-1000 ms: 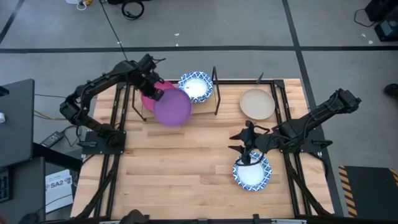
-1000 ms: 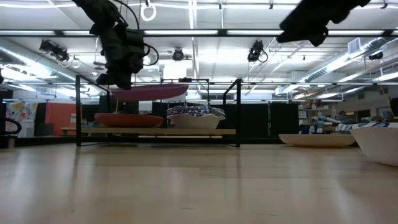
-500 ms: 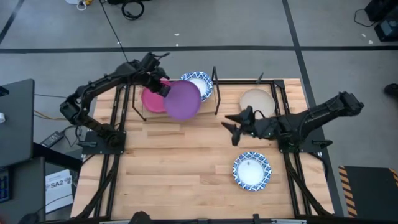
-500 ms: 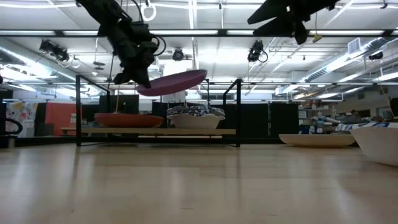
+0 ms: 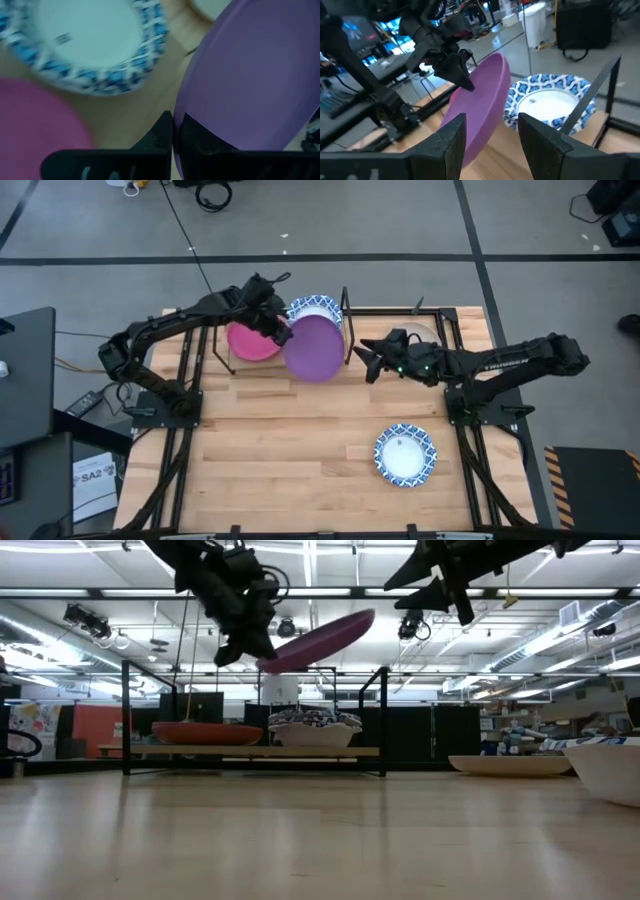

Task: Place and stack plates onto a shelf
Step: Stack the violet plate on top of the pink plate on the shelf

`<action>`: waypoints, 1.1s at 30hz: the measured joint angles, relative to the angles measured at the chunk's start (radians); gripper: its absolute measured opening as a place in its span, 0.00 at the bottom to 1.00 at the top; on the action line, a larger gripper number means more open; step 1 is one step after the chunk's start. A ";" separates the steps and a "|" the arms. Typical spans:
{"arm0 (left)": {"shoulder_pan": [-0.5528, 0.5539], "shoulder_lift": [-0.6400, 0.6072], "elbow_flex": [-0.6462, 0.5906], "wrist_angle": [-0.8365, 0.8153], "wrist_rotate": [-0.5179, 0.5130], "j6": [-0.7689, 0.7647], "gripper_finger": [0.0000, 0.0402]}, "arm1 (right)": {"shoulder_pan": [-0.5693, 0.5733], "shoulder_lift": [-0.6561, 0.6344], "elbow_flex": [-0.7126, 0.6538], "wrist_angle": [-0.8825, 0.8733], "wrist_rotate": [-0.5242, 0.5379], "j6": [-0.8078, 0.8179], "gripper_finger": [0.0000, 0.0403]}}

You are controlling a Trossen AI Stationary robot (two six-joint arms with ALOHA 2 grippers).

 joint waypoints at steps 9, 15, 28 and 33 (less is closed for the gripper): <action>-0.082 0.000 0.000 0.106 -0.023 -0.108 0.04 | -0.037 0.000 0.000 0.055 -0.082 0.020 0.46; -0.096 0.000 0.000 0.103 -0.048 -0.149 0.04 | -0.037 0.000 0.000 0.095 -0.105 -0.004 0.46; -0.111 -0.062 0.000 0.049 -0.235 -0.399 0.04 | -0.025 0.000 0.000 0.094 -0.098 -0.144 0.46; -0.053 -0.141 0.000 -0.088 -0.311 -0.424 0.04 | -0.017 0.000 0.000 0.092 -0.098 -0.186 0.46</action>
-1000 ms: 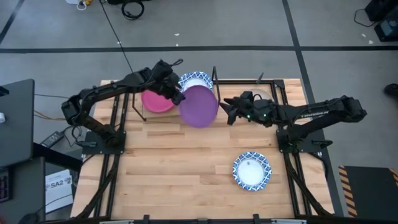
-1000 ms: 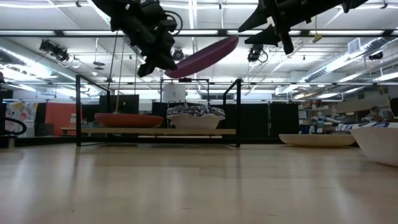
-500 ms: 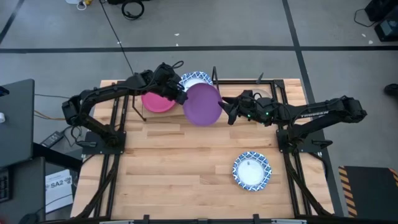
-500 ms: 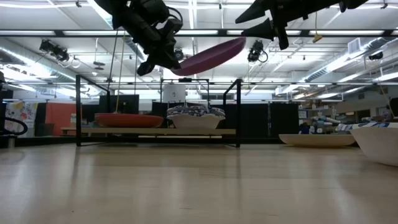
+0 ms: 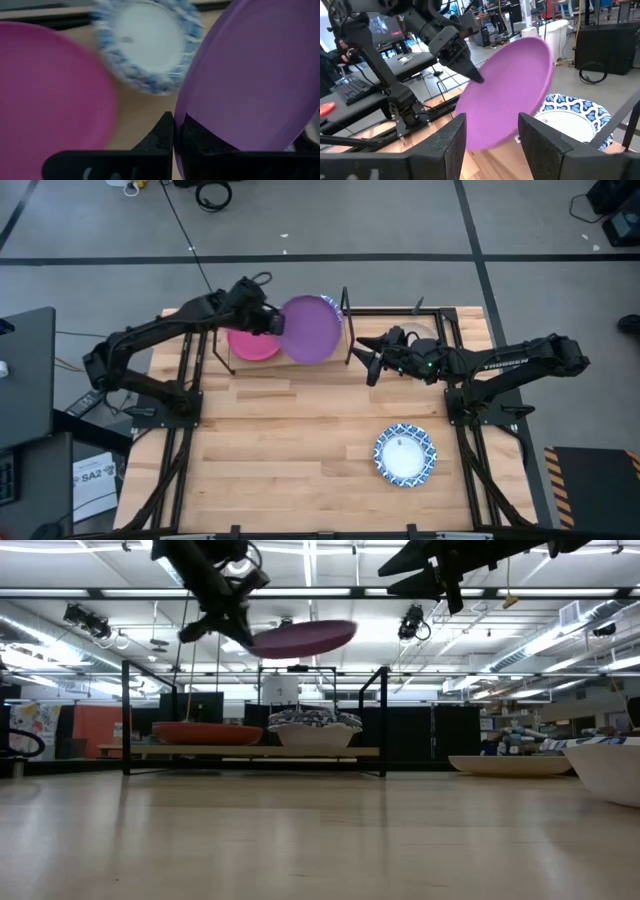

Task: Place and stack plates onto a shelf
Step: Stack the violet plate on top of the pink plate on the shelf

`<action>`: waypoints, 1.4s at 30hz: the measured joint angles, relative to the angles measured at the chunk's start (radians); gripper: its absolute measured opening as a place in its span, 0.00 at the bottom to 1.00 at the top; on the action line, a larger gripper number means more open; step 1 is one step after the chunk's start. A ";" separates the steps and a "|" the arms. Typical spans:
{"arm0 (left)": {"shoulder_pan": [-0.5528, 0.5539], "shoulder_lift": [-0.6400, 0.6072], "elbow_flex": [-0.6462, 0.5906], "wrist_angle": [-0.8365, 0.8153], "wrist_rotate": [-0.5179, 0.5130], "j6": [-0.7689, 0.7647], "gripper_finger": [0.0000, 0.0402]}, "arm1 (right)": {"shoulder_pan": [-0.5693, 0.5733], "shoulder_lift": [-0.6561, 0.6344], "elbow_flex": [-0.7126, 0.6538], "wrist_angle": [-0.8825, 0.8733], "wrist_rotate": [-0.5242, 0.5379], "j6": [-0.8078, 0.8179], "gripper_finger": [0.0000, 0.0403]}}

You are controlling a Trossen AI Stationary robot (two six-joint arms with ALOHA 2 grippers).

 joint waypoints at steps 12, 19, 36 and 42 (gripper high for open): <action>0.258 -0.055 0.000 -0.200 -0.149 0.166 0.04 | 0.000 0.000 0.000 -0.004 -0.001 -0.001 0.46; 0.330 -0.054 0.000 -0.225 -0.171 0.316 0.04 | 0.000 0.000 0.000 -0.005 -0.001 -0.001 0.46; 0.339 -0.048 0.000 -0.299 -0.217 0.502 0.05 | 0.000 0.000 0.000 -0.006 -0.001 -0.001 0.46; 0.339 -0.048 0.000 -0.312 -0.217 0.505 0.06 | 0.000 0.000 0.000 -0.006 -0.001 -0.001 0.46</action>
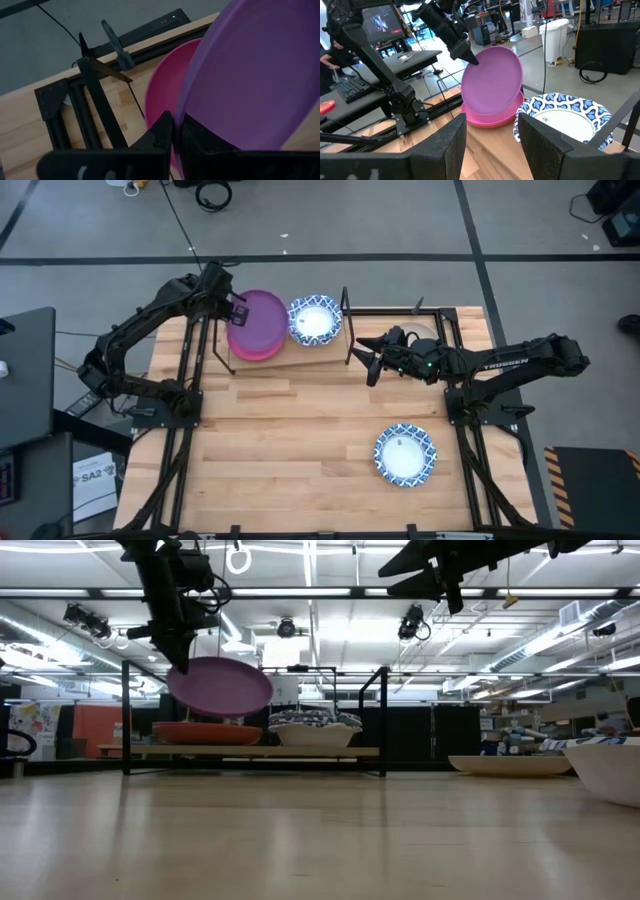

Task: Place and stack plates onto a shelf
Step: Stack the violet plate on top of the pink plate on the shelf

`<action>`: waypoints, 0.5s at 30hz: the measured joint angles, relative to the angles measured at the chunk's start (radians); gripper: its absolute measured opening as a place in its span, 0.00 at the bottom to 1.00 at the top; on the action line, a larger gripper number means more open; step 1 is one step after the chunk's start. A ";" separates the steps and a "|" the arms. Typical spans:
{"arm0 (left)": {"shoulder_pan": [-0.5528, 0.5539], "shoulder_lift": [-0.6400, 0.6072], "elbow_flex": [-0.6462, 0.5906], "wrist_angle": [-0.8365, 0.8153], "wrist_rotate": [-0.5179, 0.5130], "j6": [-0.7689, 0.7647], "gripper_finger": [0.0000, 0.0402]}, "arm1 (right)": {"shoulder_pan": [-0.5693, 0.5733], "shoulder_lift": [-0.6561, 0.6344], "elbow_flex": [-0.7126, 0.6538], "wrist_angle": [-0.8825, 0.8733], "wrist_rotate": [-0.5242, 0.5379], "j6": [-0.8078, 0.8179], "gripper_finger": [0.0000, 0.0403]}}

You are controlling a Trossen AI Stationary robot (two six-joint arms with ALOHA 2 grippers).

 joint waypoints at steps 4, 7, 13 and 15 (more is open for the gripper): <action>0.000 0.000 0.000 -0.007 0.000 0.001 0.06 | 0.000 0.000 0.000 0.000 0.000 0.000 0.46; -0.003 0.000 0.000 -0.022 0.008 0.007 0.06 | 0.000 0.000 0.000 0.000 0.000 0.000 0.46; -0.032 0.016 0.000 -0.046 0.005 0.054 0.06 | 0.000 0.000 0.000 0.000 0.000 0.000 0.46; -0.045 0.033 0.000 -0.044 -0.015 0.054 0.07 | 0.000 0.000 0.000 0.000 0.000 0.000 0.46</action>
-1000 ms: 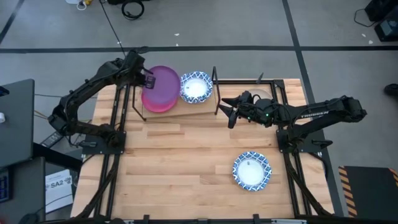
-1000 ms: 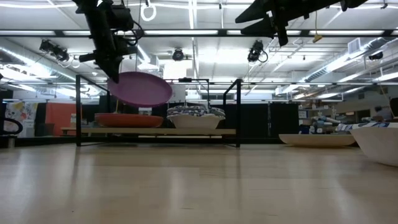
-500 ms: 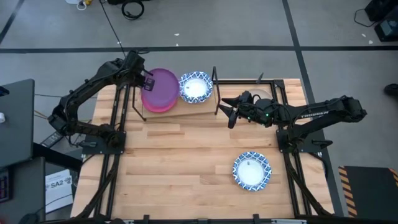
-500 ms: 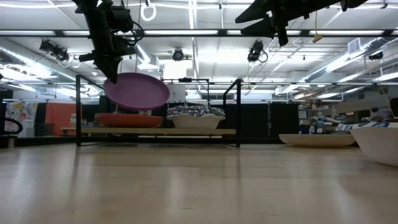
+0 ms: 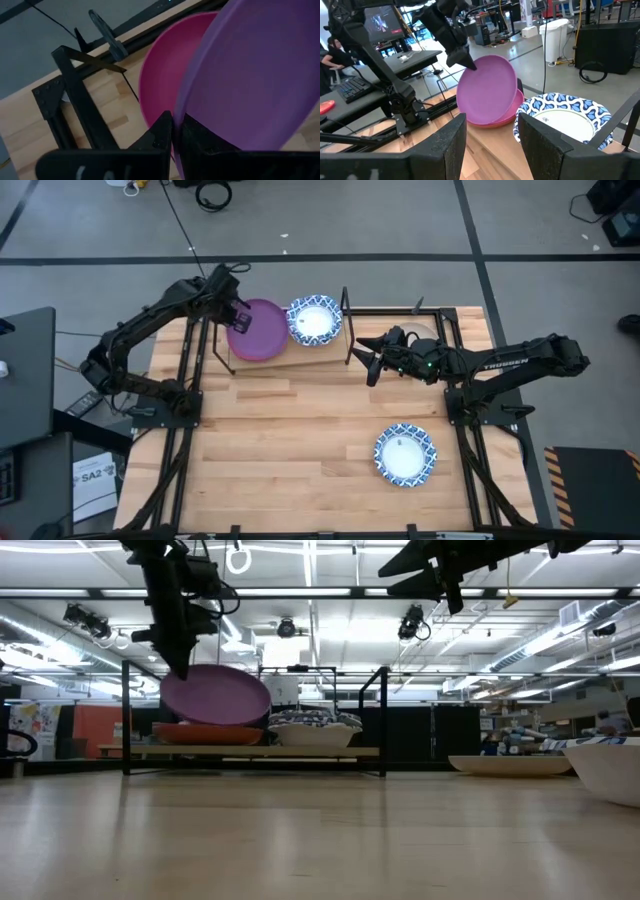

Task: Place and stack plates onto a shelf
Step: Stack the violet plate on top of the pink plate on the shelf

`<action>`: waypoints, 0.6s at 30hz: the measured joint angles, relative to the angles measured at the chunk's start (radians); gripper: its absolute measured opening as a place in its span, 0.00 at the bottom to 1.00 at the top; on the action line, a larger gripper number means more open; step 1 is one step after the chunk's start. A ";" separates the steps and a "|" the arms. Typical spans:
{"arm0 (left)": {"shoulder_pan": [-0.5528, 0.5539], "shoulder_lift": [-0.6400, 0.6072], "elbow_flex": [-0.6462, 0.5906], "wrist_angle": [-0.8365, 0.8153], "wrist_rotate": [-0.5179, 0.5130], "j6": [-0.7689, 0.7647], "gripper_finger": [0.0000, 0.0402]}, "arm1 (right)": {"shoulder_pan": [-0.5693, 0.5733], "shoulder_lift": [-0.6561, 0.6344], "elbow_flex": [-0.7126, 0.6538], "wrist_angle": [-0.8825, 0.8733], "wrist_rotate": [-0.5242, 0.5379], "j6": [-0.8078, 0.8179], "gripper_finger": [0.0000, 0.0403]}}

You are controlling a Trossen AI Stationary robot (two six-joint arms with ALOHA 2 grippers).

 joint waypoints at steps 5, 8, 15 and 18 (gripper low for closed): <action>-0.016 0.036 0.000 0.002 -0.045 -0.002 0.07 | 0.000 0.000 0.000 0.000 0.000 0.000 0.46; -0.016 0.046 0.000 -0.001 -0.061 -0.002 0.07 | 0.000 0.000 0.000 0.000 0.000 0.000 0.46; -0.016 0.046 0.000 0.000 -0.063 0.000 0.07 | 0.000 0.000 0.000 0.000 0.000 0.000 0.46; -0.016 0.046 0.000 0.000 -0.062 -0.002 0.07 | 0.000 0.000 0.000 0.000 0.000 0.000 0.46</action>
